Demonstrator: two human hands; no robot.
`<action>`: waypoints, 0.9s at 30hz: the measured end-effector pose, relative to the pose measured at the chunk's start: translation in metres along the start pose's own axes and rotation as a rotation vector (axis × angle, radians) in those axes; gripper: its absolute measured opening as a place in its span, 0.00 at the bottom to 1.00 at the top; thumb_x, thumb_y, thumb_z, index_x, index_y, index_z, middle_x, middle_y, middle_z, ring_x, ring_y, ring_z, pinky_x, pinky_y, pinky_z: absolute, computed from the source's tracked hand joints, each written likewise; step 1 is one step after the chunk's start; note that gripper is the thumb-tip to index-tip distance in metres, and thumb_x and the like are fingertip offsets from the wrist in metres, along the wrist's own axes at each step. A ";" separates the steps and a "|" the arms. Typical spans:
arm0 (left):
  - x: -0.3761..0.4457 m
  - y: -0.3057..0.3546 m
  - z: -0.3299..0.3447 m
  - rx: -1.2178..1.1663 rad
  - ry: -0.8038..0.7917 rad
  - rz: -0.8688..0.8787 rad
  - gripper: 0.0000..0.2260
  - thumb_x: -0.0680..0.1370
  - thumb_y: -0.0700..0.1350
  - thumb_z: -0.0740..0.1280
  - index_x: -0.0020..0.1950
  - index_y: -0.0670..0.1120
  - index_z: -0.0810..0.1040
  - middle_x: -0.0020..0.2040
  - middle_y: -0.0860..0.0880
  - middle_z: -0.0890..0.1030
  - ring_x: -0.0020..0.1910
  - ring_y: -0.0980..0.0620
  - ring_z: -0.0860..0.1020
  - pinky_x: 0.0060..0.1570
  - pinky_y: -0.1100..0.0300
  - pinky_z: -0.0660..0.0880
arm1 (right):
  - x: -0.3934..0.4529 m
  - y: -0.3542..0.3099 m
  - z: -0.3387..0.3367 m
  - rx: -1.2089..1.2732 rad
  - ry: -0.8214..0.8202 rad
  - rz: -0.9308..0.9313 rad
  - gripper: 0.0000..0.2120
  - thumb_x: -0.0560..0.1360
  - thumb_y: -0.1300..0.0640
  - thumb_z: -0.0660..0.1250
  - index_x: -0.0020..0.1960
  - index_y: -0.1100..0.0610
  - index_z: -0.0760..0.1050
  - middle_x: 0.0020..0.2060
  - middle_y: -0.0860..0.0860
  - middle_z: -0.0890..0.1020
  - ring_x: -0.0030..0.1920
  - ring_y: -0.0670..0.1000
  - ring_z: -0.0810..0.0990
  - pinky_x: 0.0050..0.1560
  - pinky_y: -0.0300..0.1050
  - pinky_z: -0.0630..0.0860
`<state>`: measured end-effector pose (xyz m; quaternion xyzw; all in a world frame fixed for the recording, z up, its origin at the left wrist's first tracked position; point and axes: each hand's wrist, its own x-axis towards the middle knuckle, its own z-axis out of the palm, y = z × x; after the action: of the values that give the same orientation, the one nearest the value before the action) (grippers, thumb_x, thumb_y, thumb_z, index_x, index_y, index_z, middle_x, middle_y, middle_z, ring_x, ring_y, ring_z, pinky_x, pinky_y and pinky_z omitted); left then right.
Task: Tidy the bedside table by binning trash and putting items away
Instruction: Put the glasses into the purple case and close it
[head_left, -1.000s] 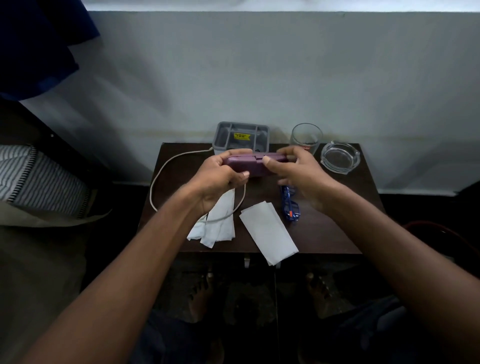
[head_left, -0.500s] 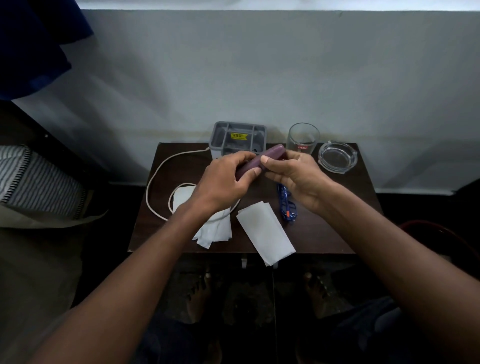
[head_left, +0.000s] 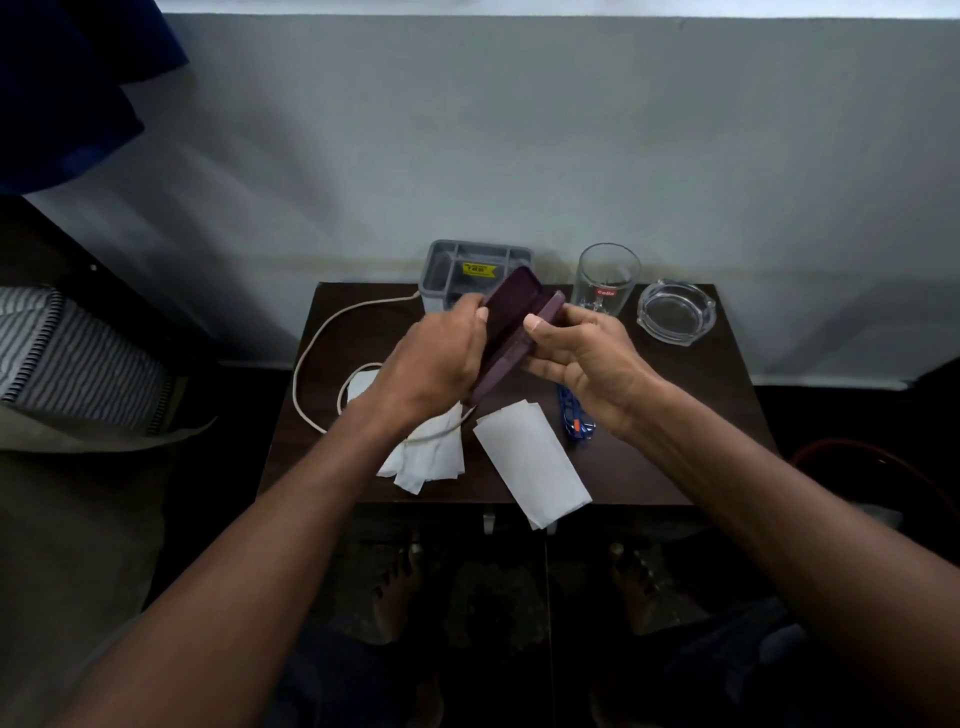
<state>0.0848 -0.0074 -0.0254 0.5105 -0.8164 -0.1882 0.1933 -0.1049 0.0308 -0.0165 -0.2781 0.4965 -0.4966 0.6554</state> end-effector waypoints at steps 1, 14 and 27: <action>0.001 -0.003 -0.001 -0.041 0.021 -0.005 0.17 0.89 0.52 0.51 0.65 0.46 0.74 0.41 0.48 0.81 0.39 0.42 0.81 0.39 0.47 0.76 | 0.001 -0.002 -0.001 0.016 -0.028 0.011 0.12 0.81 0.67 0.69 0.64 0.66 0.80 0.60 0.63 0.87 0.57 0.58 0.89 0.58 0.52 0.86; 0.007 0.001 0.005 -0.254 -0.032 -0.261 0.21 0.88 0.60 0.50 0.51 0.48 0.73 0.39 0.51 0.77 0.40 0.47 0.78 0.41 0.49 0.74 | 0.010 -0.021 -0.042 -1.364 0.272 -0.103 0.11 0.79 0.49 0.75 0.43 0.55 0.84 0.37 0.52 0.85 0.41 0.56 0.84 0.43 0.51 0.81; 0.000 0.008 0.032 -0.143 -0.121 -0.355 0.18 0.88 0.58 0.48 0.52 0.49 0.71 0.49 0.47 0.80 0.52 0.41 0.78 0.52 0.47 0.71 | 0.011 -0.006 -0.034 -1.480 0.268 0.115 0.07 0.69 0.57 0.70 0.36 0.56 0.73 0.43 0.57 0.81 0.44 0.60 0.80 0.42 0.48 0.73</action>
<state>0.0622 -0.0009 -0.0490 0.6194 -0.7081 -0.3071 0.1436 -0.1386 0.0225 -0.0275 -0.5567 0.7897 -0.0281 0.2562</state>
